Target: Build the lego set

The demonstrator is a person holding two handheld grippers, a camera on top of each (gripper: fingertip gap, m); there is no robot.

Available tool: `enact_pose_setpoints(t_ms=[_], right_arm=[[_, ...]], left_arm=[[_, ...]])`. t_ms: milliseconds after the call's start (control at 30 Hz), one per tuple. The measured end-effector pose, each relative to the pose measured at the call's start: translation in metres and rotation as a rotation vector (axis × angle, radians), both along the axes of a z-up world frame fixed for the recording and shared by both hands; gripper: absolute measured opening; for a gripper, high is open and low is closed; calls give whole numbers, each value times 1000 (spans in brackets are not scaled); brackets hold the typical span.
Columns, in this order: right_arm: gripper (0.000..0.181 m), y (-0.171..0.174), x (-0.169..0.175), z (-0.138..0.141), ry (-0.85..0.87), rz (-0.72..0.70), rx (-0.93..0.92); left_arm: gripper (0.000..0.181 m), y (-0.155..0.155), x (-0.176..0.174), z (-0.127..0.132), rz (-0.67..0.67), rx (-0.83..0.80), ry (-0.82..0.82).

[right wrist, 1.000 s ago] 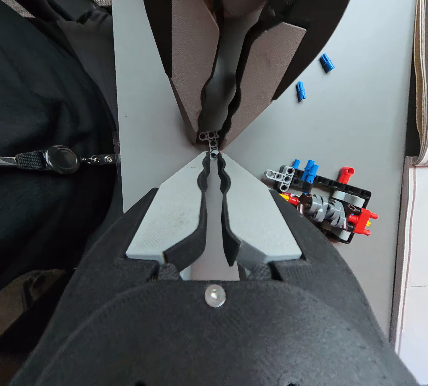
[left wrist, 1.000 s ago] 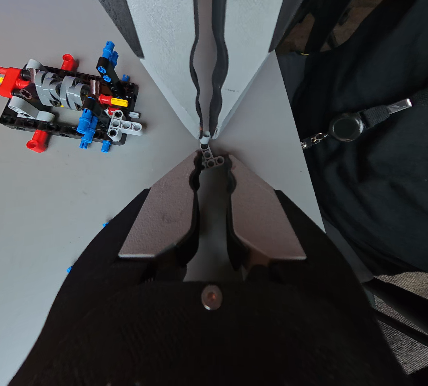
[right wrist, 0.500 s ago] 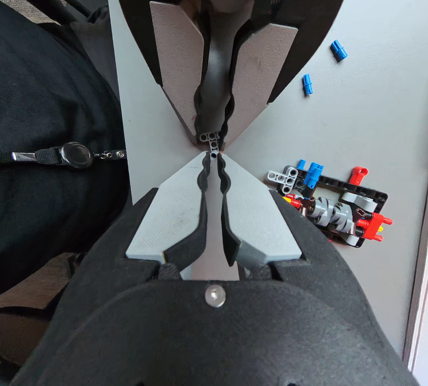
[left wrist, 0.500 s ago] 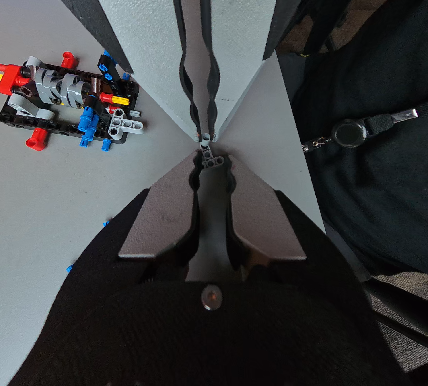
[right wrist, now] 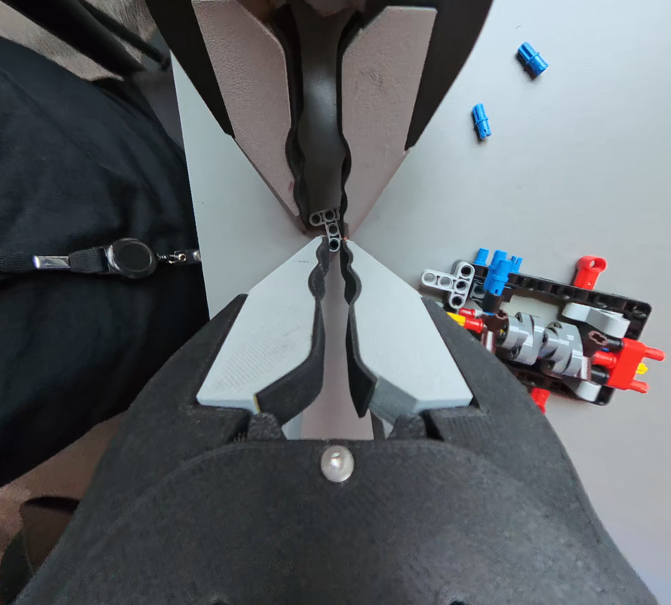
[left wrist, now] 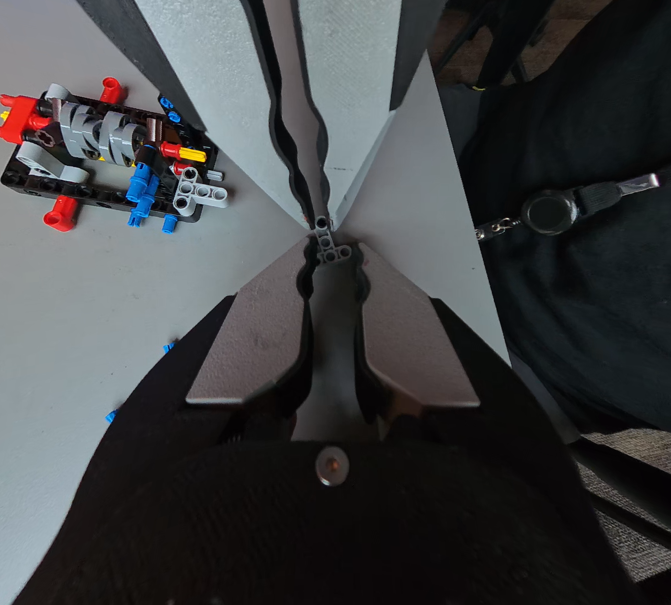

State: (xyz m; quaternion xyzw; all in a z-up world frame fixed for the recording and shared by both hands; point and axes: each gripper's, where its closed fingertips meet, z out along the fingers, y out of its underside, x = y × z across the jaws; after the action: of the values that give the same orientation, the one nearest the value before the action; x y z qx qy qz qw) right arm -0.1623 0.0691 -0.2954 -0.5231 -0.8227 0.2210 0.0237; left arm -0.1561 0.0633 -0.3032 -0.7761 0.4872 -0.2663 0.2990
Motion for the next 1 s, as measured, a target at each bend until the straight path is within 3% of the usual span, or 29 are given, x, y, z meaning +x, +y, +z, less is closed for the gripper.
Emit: enact_pose_setpoints(t_ms=[33, 400, 600, 700, 800, 1000], right_arm=[[4, 0, 0, 0, 20, -16, -23], [14, 10, -1, 28, 337, -226, -117], [24, 12, -4, 38, 473, -339, -255], [26, 15, -2, 45, 530, -336, -311], [27, 14, 1, 47, 577, -304, -362], [25, 25, 6, 46, 732, -264, -245]], left_arm=[[17, 0, 0, 0, 1, 0, 0], [17, 7, -4, 0, 113, 36, 18], [17, 23, -11, 28, 248, 246, -57], [17, 27, -15, 50, 301, 360, -154], [16, 28, -22, 56, 364, 358, -198], [16, 36, -57, 60, 652, 318, -241]])
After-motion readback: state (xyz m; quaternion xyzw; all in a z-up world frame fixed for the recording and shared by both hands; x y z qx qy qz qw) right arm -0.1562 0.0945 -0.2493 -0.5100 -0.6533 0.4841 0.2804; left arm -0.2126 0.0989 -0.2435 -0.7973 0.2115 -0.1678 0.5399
